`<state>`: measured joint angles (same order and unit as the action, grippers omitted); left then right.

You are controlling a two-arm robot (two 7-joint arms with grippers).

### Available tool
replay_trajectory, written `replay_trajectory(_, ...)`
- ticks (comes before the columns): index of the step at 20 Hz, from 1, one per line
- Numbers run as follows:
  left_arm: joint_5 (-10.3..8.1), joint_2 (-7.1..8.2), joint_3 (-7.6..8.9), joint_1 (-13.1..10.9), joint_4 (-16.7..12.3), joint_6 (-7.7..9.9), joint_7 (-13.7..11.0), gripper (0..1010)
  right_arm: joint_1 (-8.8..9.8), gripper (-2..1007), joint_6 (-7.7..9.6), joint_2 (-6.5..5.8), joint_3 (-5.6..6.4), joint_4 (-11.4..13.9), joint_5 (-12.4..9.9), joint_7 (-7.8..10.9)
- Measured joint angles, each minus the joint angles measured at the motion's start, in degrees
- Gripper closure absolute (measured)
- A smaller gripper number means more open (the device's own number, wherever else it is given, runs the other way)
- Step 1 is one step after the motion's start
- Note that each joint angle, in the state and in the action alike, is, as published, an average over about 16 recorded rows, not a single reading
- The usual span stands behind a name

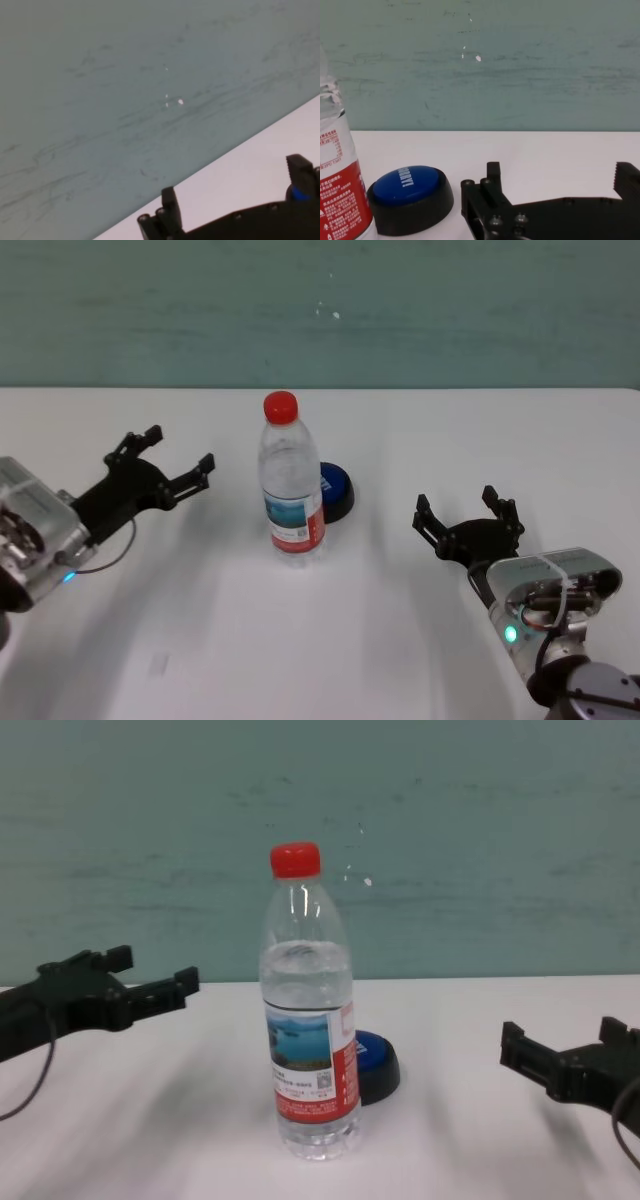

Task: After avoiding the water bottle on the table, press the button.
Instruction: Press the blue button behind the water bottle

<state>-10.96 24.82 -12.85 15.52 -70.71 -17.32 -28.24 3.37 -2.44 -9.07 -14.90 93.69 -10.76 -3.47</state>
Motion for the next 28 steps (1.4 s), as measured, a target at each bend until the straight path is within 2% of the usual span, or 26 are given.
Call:
replay_trajectory(6, 1.34, -2.16, -2.0, 4.26, 5.48, -0.7, 0.24, 10, 0.0, 1, 0.0, 0.0, 0.0, 0.0, 0.0, 0.0)
replay_trajectory(11, 1.83, -3.66, -3.05, 6.46, 8.04, -0.96, 0.27, 10, 0.0, 1, 0.0, 0.0, 0.0, 0.0, 0.0, 0.0)
replay_trajectory(19, 2.27, -5.34, -4.49, 7.98, 8.96, -0.92, 0.31, 10, 0.0, 1, 0.0, 0.0, 0.0, 0.0, 0.0, 0.0)
replay_trajectory(28, 3.27, -6.06, -5.71, 9.08, 10.47, -1.25, 0.54, 10, 0.0, 1, 0.0, 0.0, 0.0, 0.0, 0.0, 0.0)
